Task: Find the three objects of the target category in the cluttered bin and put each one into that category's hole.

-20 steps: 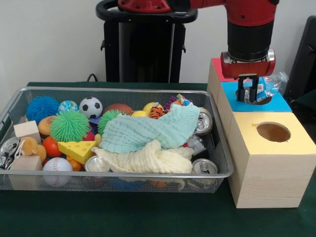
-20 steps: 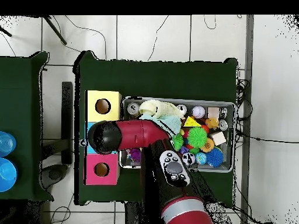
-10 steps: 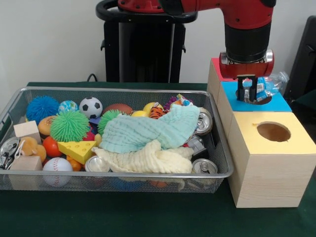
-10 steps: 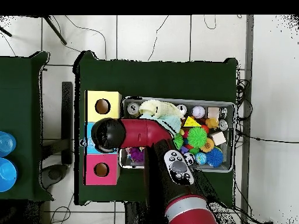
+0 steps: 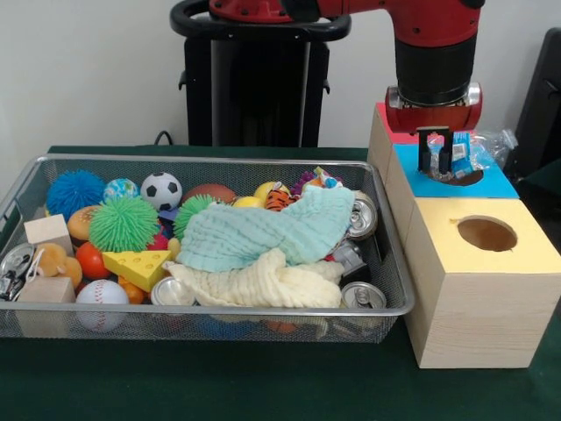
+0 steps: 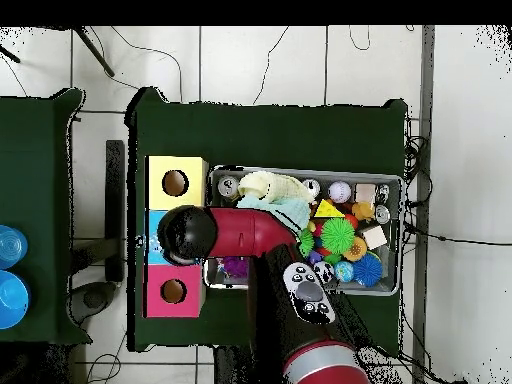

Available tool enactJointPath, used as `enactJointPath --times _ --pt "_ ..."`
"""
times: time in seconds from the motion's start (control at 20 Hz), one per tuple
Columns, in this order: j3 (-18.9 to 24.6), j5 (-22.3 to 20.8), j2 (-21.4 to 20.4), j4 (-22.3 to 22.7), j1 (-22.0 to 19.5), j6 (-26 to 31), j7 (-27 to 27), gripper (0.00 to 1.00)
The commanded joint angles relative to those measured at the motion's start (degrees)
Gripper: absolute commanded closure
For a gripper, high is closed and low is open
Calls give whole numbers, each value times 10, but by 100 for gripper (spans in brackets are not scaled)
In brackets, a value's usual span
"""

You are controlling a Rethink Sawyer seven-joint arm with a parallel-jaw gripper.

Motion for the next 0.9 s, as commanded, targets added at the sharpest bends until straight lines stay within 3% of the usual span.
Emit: enactJointPath --times 0.05,0.25,0.55,0.8,0.9 --pt "-49 4 -18 112 10 38 106 100" --pt "-91 -32 -39 90 52 39 106 100" --pt "-110 -7 -38 93 66 40 108 100" --pt "-144 -34 -26 68 103 42 105 100" --pt "-148 -28 -22 83 109 14 110 100"
